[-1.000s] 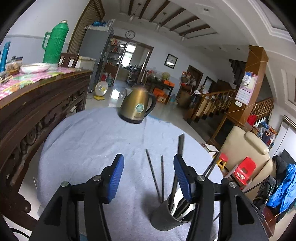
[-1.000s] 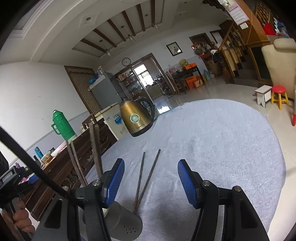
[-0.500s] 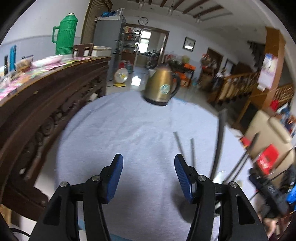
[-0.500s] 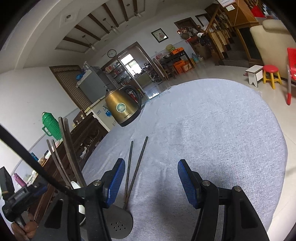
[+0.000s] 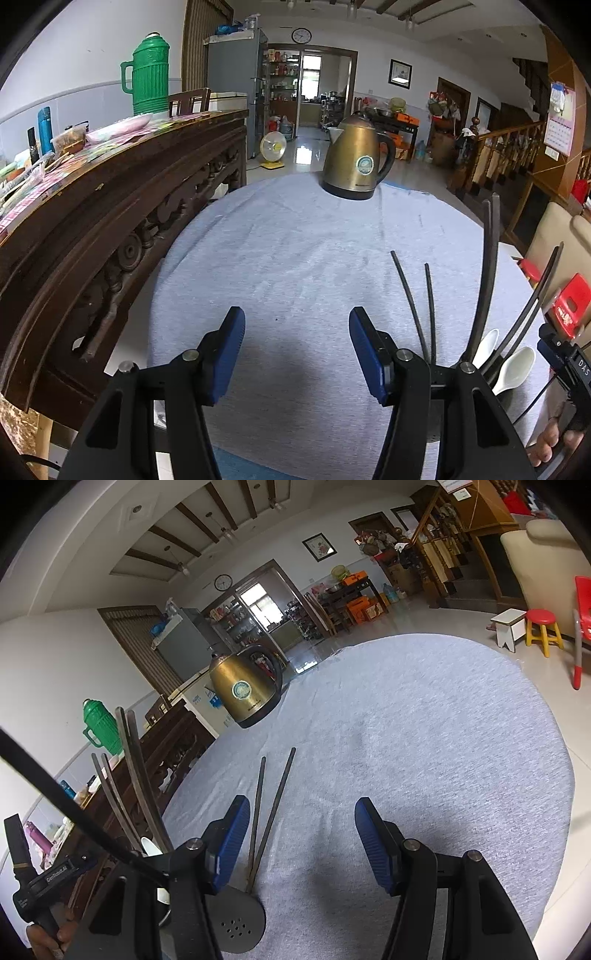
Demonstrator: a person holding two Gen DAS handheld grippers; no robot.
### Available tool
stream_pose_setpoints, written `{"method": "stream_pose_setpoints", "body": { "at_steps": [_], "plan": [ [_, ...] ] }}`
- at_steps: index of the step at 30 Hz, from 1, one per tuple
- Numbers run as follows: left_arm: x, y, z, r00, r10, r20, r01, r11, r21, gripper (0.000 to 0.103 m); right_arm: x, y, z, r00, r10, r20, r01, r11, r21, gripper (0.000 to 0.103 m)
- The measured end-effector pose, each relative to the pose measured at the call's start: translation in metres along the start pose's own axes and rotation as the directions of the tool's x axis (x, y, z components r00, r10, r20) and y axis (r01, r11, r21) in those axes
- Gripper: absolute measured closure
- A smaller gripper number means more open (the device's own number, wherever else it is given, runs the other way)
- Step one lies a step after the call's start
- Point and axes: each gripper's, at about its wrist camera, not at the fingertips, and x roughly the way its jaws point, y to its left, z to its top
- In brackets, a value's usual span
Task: Organize utensils
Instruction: 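Withdraw both open tools toward the last two chopsticks on the cloth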
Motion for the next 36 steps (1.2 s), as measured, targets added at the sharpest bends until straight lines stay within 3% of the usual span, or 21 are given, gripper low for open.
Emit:
{"method": "stream_pose_setpoints", "body": {
  "at_steps": [36],
  "plan": [
    [0.045, 0.003, -0.003, 0.992, 0.074, -0.106, -0.071, 0.997, 0.034, 0.042, 0.044, 0.005, -0.006, 0.989, -0.049, -0.138, 0.046, 0.999, -0.03, 0.04]
  ]
}}
